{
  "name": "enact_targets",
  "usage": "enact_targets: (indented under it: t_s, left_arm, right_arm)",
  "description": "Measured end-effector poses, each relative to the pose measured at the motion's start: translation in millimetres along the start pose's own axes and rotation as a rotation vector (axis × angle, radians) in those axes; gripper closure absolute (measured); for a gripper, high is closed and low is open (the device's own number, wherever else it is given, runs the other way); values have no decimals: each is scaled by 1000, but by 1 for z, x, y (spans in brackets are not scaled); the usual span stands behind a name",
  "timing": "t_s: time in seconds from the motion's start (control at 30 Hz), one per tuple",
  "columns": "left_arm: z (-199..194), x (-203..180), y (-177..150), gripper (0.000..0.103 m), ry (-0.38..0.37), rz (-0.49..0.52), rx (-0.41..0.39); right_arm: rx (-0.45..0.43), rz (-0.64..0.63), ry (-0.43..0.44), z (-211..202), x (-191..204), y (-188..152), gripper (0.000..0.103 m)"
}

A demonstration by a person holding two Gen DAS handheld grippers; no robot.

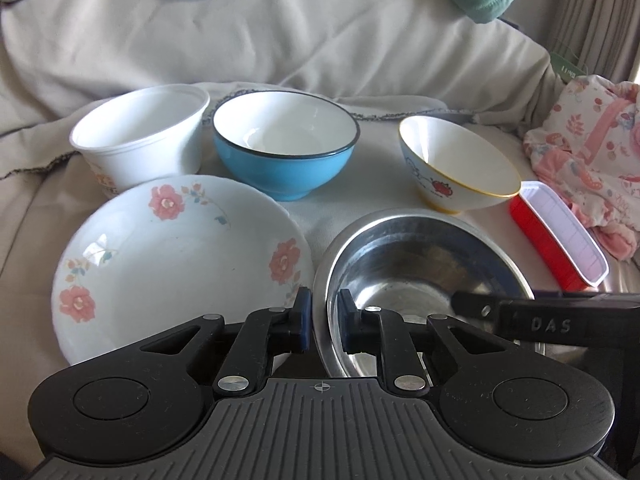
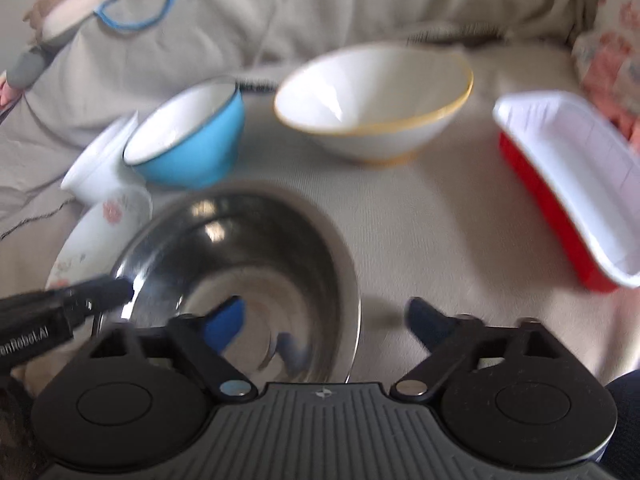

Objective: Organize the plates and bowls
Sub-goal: 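Close the right gripper on the rim of the stainless steel bowl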

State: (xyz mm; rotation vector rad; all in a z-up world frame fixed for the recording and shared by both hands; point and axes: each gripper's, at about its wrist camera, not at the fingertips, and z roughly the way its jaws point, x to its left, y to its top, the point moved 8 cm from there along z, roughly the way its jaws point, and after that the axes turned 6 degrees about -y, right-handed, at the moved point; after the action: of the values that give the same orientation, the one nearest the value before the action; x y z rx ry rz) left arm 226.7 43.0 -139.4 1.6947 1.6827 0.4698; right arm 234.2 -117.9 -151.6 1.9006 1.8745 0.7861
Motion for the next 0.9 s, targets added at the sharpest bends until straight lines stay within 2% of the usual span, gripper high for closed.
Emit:
enact_targets:
  t_s: [0.07,0.17,0.23,0.3,0.37,0.53,0.6,0.67,0.73,0.77,0.8,0.87,0.9]
  left_arm:
    - [-1,0,-1,85,3,-4,2]
    - [-1,1,-1,85,1,-20,4]
    - [-3,-1,-2,84,-6,-24,7]
    - [-4,-2,-4,82,-13,-33,14]
    - [-7,-2,-7,82,-36,-53,38]
    - [-26,-3,-30,82,-143,-126,115]
    - [-26,-1,-31,83,-141,-150,97]
    - [-21,-1,-26,83,-108,-141,82]
    - [-11,-4,-24,83,-106,-144,111]
    - [-7,-7,-25,78,-114,-147,131]
    - [-5,-9,-26,78,-101,-138,140]
    - [-8,-11,-26,78,-79,-126,139]
    - [-13,-9,-23,78,-97,-148,130]
  right_arm:
    - [-29,-2,2,-5,-2,2,34]
    - [5,0,49,-3,-4,-1,50]
    - [13,-15,67,-3,-2,-4,53]
    - [14,-37,102,-6,5,-7,53]
    - [9,-57,89,-9,8,-9,53]
    - [39,-39,105,-26,2,-18,52]
    - [79,-29,114,-25,-1,-24,52]
    - [92,-5,102,-20,-4,-22,52]
    - [92,0,82,-14,-3,-18,52]
    - [96,-9,86,-12,0,-17,52]
    - [97,-23,87,-12,4,-17,52]
    - [95,-49,80,-16,8,-17,51]
    - [98,-46,85,-20,9,-16,51]
